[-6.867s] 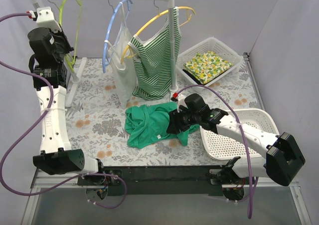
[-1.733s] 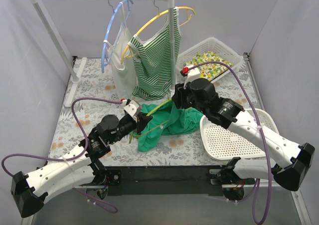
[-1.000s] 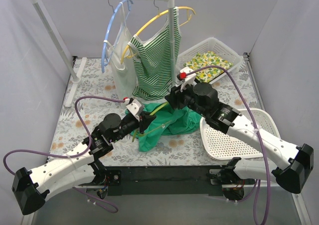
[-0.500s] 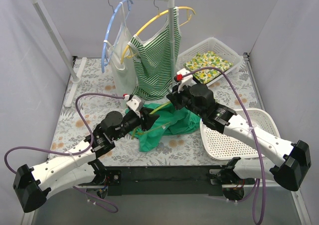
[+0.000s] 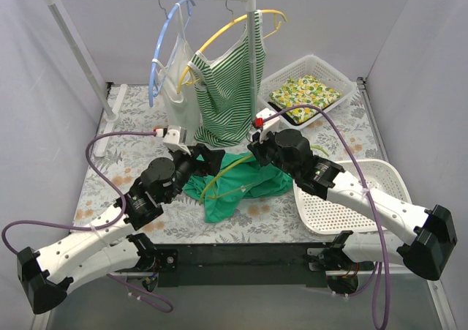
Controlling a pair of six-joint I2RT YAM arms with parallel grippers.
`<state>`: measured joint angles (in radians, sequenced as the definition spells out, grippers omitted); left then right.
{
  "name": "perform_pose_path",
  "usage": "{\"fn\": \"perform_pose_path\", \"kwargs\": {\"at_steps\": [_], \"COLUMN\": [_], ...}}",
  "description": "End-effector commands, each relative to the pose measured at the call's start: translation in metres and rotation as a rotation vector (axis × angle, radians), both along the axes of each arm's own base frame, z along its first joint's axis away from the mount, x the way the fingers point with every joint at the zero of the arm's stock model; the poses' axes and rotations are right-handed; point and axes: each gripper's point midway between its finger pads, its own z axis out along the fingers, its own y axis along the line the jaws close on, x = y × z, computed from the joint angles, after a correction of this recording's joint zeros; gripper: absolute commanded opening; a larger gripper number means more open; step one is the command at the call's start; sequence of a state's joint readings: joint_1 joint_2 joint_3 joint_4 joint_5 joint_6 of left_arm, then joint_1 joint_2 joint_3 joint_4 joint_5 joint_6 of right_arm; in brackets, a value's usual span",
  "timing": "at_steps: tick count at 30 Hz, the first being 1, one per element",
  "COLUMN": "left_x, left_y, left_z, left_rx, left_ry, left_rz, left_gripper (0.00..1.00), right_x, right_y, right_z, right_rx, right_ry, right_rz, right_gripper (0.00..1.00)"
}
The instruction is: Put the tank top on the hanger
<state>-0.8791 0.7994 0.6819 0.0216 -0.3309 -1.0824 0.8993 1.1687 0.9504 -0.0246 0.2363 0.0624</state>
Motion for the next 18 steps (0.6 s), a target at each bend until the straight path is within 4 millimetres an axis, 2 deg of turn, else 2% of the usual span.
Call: {"fn": "perform_pose_path", "kwargs": {"at_steps": [1, 3, 4, 8, 10, 12, 14, 18], "left_x": [0.008, 0.010, 0.008, 0.005, 0.003, 0.002, 0.003, 0.003], "left_y": [0.038, 0.043, 0.046, 0.043, 0.034, 0.030, 0.024, 0.011], "left_z": [-0.012, -0.021, -0.033, -0.061, -0.081, -0.092, -0.105, -0.118], "left_rx": [0.022, 0.054, 0.086, 0.159, 0.201, 0.217, 0.234, 0.244], "left_ry": [0.118, 0.157, 0.197, 0.285, 0.349, 0.388, 0.434, 0.483], "left_rz": [0.212, 0.254, 0.263, 0.250, 0.207, 0.184, 0.144, 0.063], "left_gripper": [0.73, 0.69, 0.66, 0.58, 0.56, 0.55, 0.51, 0.51], "right_x": [-0.004, -0.006, -0.008, -0.013, -0.016, -0.019, -0.022, -0.024], "right_y": [0.000, -0.002, -0.003, -0.008, -0.010, -0.013, -0.018, -0.024], "right_z": [0.030, 0.029, 0.027, 0.020, 0.022, 0.023, 0.015, 0.011], "right_rx": [0.055, 0.051, 0.041, 0.030, 0.038, 0.044, 0.021, 0.014], "right_ry": [-0.093, -0.092, -0.087, -0.077, -0.081, -0.084, -0.064, -0.063], "right_rz": [0.027, 0.030, 0.036, 0.044, 0.047, 0.046, 0.043, 0.033], "right_gripper": [0.01, 0.01, 0.01, 0.01, 0.01, 0.01, 0.01, 0.01]}}
